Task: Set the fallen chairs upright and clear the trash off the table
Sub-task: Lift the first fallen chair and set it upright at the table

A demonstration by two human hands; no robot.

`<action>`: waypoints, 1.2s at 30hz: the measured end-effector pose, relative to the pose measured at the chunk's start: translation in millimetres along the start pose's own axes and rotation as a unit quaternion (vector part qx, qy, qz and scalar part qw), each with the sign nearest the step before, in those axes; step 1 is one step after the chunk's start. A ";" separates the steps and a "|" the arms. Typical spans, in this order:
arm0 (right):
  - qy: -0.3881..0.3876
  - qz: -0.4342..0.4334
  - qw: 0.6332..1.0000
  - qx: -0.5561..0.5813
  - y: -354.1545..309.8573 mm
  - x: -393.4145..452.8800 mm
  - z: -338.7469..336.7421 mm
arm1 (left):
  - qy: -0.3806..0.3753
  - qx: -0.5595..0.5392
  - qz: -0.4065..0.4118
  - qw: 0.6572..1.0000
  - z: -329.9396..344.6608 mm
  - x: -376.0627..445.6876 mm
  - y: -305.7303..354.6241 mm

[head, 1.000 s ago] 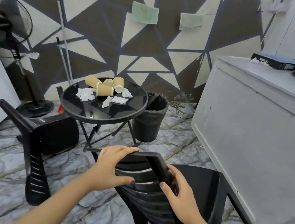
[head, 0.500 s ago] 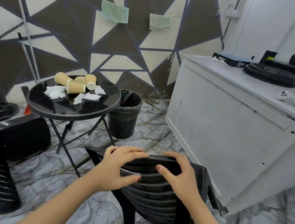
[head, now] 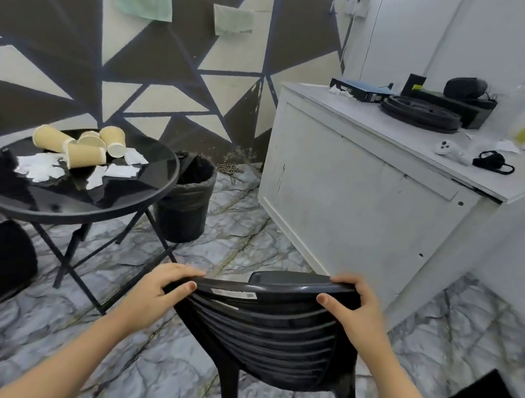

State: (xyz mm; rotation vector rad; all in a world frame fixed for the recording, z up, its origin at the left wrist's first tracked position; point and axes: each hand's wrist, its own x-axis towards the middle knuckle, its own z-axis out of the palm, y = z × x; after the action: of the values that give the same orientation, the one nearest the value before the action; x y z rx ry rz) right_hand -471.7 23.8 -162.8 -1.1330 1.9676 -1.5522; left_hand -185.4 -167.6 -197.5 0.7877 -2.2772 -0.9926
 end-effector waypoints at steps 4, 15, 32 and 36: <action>0.026 0.003 1.000 0.007 1.1 -0.1 -3.1 | -0.012 -0.013 -0.002 1.000 -3.1 6.8 -16.5; 0.074 0.030 0.997 0.011 7.0 -5.7 -9.4 | -0.008 -0.098 -0.049 0.994 4.7 24.1 -63.9; 0.165 0.038 0.981 0.098 29.0 -2.7 -47.0 | 0.034 -0.220 -0.089 0.971 47.8 86.1 -42.3; 0.188 0.030 0.975 0.114 37.9 2.5 -59.7 | 0.044 -0.224 -0.071 0.971 57.6 101.1 -27.8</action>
State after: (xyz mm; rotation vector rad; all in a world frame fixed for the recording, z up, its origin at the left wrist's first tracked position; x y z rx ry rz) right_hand -529.5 61.1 -179.1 -0.7218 1.9562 -2.0161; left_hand -284.9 -225.8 -229.6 0.7816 -1.8386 -1.4398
